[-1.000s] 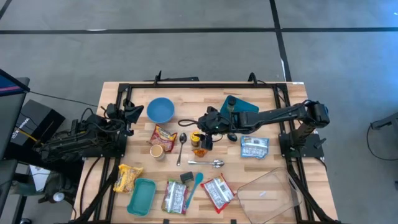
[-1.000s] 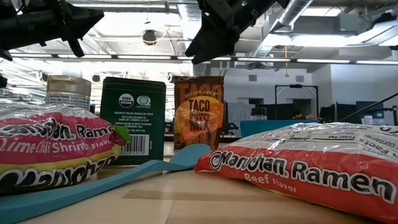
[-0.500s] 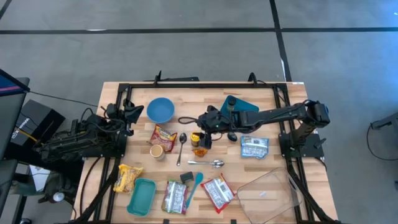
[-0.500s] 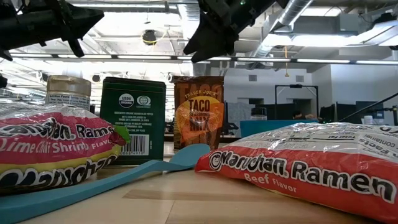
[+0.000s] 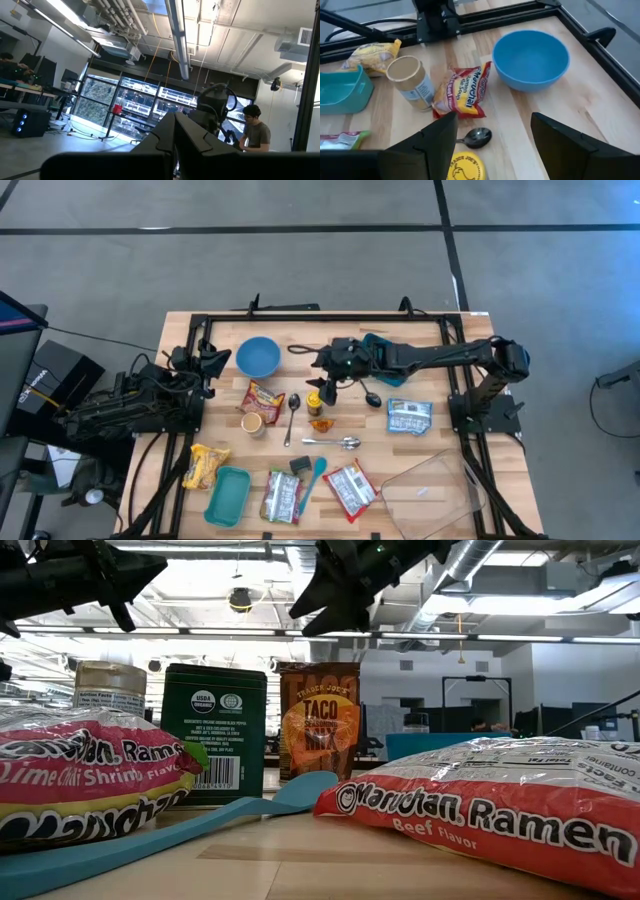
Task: Pick & Place Food Item
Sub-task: Put the yellow seasoning bottle into the blue bin
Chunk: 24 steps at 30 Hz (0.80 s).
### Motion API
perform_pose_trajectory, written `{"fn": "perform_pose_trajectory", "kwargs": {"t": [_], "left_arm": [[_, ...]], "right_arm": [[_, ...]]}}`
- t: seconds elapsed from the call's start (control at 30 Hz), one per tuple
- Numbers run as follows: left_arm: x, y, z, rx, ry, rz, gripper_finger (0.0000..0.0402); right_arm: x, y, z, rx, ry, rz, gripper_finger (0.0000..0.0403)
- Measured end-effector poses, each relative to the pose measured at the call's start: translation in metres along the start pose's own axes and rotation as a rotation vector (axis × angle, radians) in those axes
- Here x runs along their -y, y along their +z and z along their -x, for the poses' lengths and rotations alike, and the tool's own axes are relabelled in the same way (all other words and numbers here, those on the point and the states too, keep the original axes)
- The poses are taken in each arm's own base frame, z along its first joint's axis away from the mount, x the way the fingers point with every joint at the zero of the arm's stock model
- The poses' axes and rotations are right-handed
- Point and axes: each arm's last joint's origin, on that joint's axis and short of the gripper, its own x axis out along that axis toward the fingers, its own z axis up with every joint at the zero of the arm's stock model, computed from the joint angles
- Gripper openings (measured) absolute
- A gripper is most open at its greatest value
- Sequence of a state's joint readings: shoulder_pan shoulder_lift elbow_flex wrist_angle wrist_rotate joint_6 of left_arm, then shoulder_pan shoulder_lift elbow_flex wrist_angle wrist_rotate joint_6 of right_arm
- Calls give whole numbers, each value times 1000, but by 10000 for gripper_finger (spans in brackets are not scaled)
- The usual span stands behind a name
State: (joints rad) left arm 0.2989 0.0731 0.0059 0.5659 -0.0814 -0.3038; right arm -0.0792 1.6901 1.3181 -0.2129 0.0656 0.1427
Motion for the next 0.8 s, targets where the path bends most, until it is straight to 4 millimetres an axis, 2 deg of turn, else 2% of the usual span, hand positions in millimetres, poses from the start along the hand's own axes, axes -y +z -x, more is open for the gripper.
{"fn": "perform_pose_trajectory", "kwargs": {"t": [0.13, 0.57, 0.63, 0.7, 0.8], "left_arm": [[0, 0, 0, 0, 0, 0, 2], [0, 0, 0, 0, 0, 0, 2], [0, 0, 0, 0, 0, 0, 2], [0, 0, 0, 0, 0, 0, 2], [0, 0, 0, 4, -1, 1, 2]], "right_arm": [[3, 6, 2, 13, -1, -6, 246], [-5, 36, 15, 84, 27, -2, 246], [-8, 36, 5, 73, 35, 2, 246], [-11, 26, -7, -21, 29, 13, 246], [-21, 24, -28, -97, 37, 41, 246]]}}
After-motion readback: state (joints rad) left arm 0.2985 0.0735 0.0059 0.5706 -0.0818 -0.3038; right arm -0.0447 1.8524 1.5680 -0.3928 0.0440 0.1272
